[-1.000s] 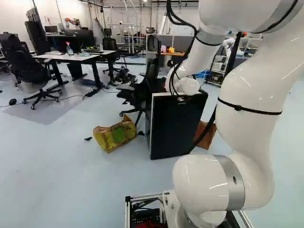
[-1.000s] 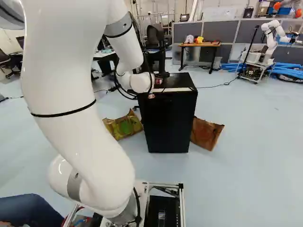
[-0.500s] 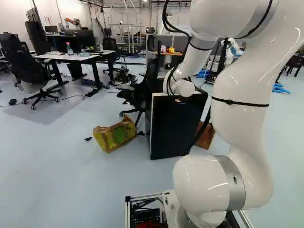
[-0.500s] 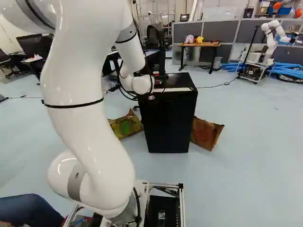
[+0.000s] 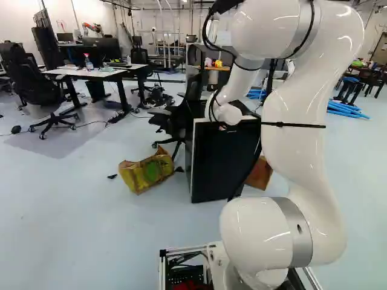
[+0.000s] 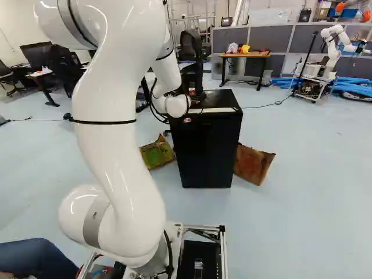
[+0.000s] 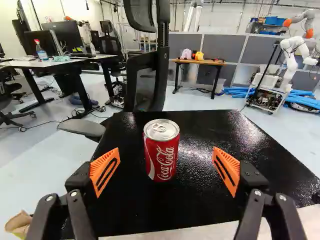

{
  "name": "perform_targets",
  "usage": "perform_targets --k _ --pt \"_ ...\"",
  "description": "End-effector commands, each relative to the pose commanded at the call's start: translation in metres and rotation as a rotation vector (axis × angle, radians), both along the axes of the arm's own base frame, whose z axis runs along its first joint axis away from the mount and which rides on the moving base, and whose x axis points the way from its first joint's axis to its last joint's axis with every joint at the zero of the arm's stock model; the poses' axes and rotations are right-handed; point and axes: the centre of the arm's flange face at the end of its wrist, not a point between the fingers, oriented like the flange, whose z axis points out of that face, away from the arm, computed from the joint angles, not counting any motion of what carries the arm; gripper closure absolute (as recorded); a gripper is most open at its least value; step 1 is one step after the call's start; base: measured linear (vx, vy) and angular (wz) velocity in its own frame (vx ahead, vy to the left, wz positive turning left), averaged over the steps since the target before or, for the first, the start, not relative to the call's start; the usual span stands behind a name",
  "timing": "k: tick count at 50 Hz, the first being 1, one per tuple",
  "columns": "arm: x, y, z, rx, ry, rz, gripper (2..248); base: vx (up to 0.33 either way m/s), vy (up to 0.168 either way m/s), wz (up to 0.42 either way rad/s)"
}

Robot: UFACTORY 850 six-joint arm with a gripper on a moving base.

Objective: Grab a drink from the fridge

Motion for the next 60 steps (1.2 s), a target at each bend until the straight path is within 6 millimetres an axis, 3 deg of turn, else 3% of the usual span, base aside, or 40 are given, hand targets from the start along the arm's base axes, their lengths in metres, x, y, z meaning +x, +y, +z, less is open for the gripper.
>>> perform_targets --k 19,60 --pt "0.028 -0.001 -0.018 0.0 -0.003 0.004 3 0.0 0.0 0.0" --pt "0.028 -0.001 -0.018 0.135 -0.012 -0.025 7 0.0 0.0 0.0"
